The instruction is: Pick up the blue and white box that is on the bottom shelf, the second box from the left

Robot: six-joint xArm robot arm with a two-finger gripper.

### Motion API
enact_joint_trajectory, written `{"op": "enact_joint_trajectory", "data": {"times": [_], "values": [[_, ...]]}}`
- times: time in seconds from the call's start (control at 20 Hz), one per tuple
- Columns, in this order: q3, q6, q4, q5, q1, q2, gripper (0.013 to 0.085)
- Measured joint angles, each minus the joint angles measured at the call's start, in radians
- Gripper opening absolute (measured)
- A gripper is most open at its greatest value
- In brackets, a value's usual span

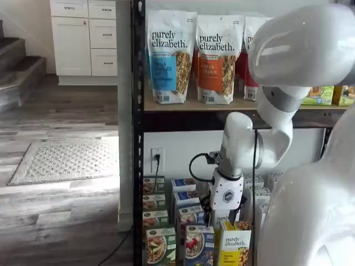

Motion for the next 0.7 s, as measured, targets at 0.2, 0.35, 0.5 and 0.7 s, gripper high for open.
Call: {"op": "enact_joint_trajectory", "data": {"times": [0.2,0.35,0.5,0.7], "values": [[-0.028,0.008,-0.014,-0.043,-0.003,0.061,0.0850],[-0.054,0.019,-0.030,-0.062,-0.005,0.109,0.0850],[-0.081,0.021,-0.035,-0.087,-0.006,0.161,0.0850],[-0.118,0.023,-0.042,-0.120,-0.009,0.229,0.0850]]}}
